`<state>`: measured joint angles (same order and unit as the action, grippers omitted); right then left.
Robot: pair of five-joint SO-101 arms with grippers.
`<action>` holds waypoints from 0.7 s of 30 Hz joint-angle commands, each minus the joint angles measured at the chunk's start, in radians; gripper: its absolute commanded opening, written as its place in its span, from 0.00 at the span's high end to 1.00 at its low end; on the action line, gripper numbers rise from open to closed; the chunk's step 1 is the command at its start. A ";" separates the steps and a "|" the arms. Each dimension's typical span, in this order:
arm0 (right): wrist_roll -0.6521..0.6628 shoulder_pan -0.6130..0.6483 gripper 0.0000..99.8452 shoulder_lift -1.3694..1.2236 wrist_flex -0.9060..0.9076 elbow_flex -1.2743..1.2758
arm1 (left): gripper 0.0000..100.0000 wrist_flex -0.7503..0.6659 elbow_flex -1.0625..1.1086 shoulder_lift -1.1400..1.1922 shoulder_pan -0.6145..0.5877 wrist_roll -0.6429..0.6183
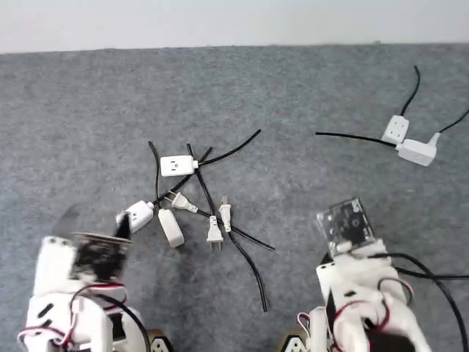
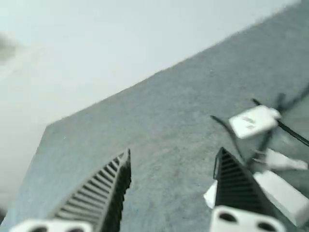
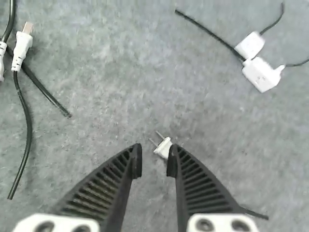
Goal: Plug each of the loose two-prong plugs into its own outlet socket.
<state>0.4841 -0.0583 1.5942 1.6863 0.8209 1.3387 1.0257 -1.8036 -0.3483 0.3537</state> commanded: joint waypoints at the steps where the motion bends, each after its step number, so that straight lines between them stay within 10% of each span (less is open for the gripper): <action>1: 0.023 -0.001 0.89 0.064 -0.021 0.002 | 0.73 -0.101 -0.024 -0.017 -0.172 -0.133; 21: -0.072 -0.214 0.89 0.130 -0.329 0.186 | 0.73 -0.388 0.104 -0.018 -0.480 -0.741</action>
<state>0.4764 -0.2317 1.7261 1.4331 0.9544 1.0027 1.1408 -1.8052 -0.8163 -0.3368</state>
